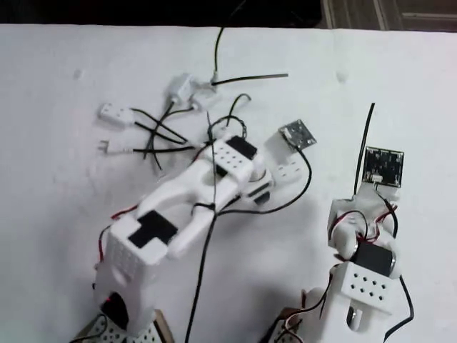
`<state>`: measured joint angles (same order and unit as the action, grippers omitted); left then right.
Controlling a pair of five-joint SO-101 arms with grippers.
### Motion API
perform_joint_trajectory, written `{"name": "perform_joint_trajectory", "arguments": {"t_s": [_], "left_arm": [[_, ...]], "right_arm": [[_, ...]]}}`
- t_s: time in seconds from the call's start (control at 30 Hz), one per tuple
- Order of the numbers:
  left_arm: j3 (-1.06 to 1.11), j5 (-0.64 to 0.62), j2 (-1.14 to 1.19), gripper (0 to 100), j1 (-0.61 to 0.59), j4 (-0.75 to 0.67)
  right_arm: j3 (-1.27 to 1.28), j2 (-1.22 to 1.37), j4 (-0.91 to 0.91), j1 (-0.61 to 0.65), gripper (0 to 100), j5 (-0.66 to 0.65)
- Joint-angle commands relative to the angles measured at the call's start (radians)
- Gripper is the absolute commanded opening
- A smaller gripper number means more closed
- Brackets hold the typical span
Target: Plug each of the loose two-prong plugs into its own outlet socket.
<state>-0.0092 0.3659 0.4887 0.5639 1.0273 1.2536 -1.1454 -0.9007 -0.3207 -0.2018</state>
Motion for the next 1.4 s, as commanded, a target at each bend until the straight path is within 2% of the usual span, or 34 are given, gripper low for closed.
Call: {"name": "perform_joint_trajectory", "arguments": {"t_s": [0.0, 0.13, 0.2, 0.37, 0.5, 0.7, 0.83, 0.9, 0.97, 1.07, 1.17, 1.37], "left_arm": [[-0.12, 0.009, 0.041, 9, 0.004, 0.074], [-0.16, 0.012, 0.062, 3, 0.008, 0.215], [-0.161, 0.012, 0.058, 2, 0.001, 0.259], [-0.13, 0.011, -0.016, 2, -0.048, 0.322], [-0.002, 0.012, -0.154, 2, -0.047, 0.359], [0.374, 0.015, -0.473, 2, -0.064, 0.287], [0.634, 0.089, -0.664, 2, -0.082, 0.141], [0.69, 0.117, -0.719, 4, -0.082, 0.086], [0.694, 0.121, -0.739, 11, -0.079, 0.077], [0.623, 0.057, -0.719, 24, -0.082, 0.058], [0.528, -0.006, -0.65, 24, -0.081, 0.008], [0.302, -0.012, -0.364, 23, -0.071, -0.043]], "right_arm": [[-0.005, -0.016, 0.015, -0.013, 1.7, 0.006], [-0.003, -0.016, 0.015, -0.015, 1.7, 0.006], [-0.003, -0.016, 0.015, -0.015, 1.7, 0.006], [-0.003, -0.013, 0.015, -0.015, 1.7, 0.006], [-0.003, -0.013, 0.013, -0.015, 1.7, 0.006], [0.002, -0.018, 0.013, -0.013, 1.7, 0.006], [0.006, -0.018, 0.013, -0.01, 1.7, 0.006], [0.006, -0.018, 0.013, -0.008, 1.7, 0.006], [0.006, -0.018, 0.013, -0.008, 1.7, 0.006], [0.006, -0.018, 0.013, -0.012, 1.7, 0.006], [0.006, -0.018, 0.013, -0.012, 1.7, 0.006], [0.006, -0.018, 0.013, -0.012, 1.7, 0.006]]}}
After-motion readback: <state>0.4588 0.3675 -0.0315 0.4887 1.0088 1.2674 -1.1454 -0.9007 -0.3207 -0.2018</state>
